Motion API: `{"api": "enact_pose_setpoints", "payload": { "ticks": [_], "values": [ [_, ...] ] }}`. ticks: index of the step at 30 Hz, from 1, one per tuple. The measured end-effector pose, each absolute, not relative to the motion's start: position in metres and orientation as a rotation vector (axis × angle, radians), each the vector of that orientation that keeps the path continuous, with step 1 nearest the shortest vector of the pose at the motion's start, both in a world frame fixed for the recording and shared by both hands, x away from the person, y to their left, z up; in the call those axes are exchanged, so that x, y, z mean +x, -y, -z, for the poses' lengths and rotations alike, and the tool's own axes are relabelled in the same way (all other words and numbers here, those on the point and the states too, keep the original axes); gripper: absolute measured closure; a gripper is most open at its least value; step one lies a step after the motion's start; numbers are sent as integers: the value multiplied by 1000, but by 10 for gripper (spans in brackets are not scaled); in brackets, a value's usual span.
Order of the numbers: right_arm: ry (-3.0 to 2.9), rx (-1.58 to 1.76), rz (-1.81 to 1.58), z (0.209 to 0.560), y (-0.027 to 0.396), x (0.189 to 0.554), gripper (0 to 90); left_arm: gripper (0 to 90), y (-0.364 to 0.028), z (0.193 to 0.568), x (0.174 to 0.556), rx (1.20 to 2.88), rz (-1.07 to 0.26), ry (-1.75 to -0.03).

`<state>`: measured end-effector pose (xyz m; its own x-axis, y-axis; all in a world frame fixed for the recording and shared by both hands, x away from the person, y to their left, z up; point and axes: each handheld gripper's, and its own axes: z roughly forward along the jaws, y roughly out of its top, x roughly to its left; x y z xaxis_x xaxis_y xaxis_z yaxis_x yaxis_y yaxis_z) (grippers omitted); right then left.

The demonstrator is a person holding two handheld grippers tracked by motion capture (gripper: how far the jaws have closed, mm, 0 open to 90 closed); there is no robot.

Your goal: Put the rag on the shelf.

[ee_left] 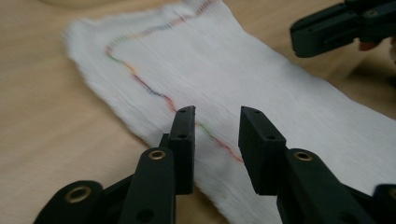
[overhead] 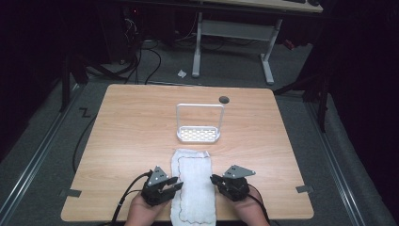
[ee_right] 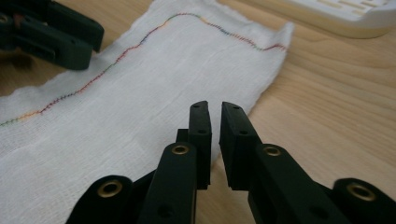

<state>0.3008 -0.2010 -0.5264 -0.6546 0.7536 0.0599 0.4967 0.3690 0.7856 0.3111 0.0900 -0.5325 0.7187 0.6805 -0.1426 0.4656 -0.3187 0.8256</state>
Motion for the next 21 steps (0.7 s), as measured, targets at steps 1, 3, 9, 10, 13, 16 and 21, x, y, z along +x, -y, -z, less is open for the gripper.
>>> {"api": "enact_pose_setpoints", "payload": {
  "ticks": [1,3,9,10,13,16,21],
  "values": [
    [-2309,1110,-1180,526,204,302,817,646,-94,530,317,1944,-316,-909],
    [-2294,1129,-1194,525,209,304,807,605,-97,529,327,1918,-348,-948],
    [-2244,1159,-1212,524,216,307,766,578,-87,534,379,1928,-436,-1065],
    [-2241,1159,-1214,523,217,307,750,576,-83,535,385,1936,-441,-1073],
    [-2237,1165,-1221,524,217,308,712,577,-75,538,397,1953,-439,-1104],
    [-2235,1164,-1216,525,218,310,711,586,-70,539,407,1946,-397,-1141],
    [-2231,1158,-1210,526,217,313,702,668,-63,539,406,1959,-394,-1134]
  ]
}}
